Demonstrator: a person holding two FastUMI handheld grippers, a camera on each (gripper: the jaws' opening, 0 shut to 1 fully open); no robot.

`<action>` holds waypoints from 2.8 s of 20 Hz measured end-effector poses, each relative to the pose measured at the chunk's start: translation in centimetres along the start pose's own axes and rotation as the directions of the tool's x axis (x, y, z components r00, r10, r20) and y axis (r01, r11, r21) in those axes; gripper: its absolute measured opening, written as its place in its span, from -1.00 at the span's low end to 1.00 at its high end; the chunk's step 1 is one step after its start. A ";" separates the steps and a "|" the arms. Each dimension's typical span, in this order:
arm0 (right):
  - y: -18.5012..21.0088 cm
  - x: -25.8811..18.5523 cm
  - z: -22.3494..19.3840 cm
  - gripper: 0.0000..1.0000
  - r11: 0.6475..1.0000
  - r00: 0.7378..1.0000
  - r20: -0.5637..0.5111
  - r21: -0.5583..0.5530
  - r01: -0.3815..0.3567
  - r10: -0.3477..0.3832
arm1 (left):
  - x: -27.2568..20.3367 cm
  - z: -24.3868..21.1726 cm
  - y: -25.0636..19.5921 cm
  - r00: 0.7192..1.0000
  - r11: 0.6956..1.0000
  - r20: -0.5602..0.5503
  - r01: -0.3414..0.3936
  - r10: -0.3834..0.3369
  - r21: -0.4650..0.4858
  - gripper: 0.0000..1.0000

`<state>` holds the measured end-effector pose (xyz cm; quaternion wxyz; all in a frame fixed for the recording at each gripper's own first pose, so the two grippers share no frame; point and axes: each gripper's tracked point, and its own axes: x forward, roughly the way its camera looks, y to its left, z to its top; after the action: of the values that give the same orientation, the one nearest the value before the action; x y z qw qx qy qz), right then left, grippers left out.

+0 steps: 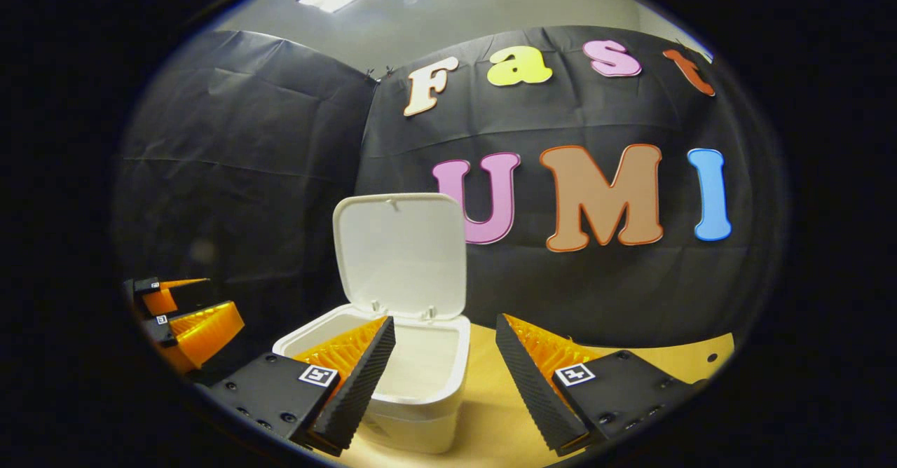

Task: Press the lid of the desktop garbage bin to open it, pick up the crumpled paper on the desktop and throw it into the bin, then pick up the pop can on the desktop and drop it into the bin, and finally close the garbage bin lid.

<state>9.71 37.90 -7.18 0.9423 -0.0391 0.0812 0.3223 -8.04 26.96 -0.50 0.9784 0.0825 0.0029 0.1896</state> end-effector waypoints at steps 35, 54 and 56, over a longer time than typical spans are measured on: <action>-27.3 -26.9 -2.1 0.92 0.815 0.817 -0.006 0.065 0.576 -0.577 | -3.0 -12.9 -29.3 0.818 0.879 -0.324 0.428 -0.475 -0.208 0.83; -27.9 -30.1 -4.1 0.97 0.797 0.792 -0.088 -0.036 0.603 -0.604 | -8.4 -27.5 -29.4 0.652 0.895 -0.628 0.407 -0.425 -0.184 0.87; -27.9 -30.4 -3.8 0.97 0.795 0.791 -0.087 -0.046 0.604 -0.606 | -8.7 -27.9 -29.3 0.634 0.890 -0.641 0.415 -0.433 -0.191 0.87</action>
<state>2.63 -2.83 -4.93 0.9905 -0.0860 0.1075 0.0024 -6.33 1.45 -33.04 0.9286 -0.0065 0.3698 -0.0284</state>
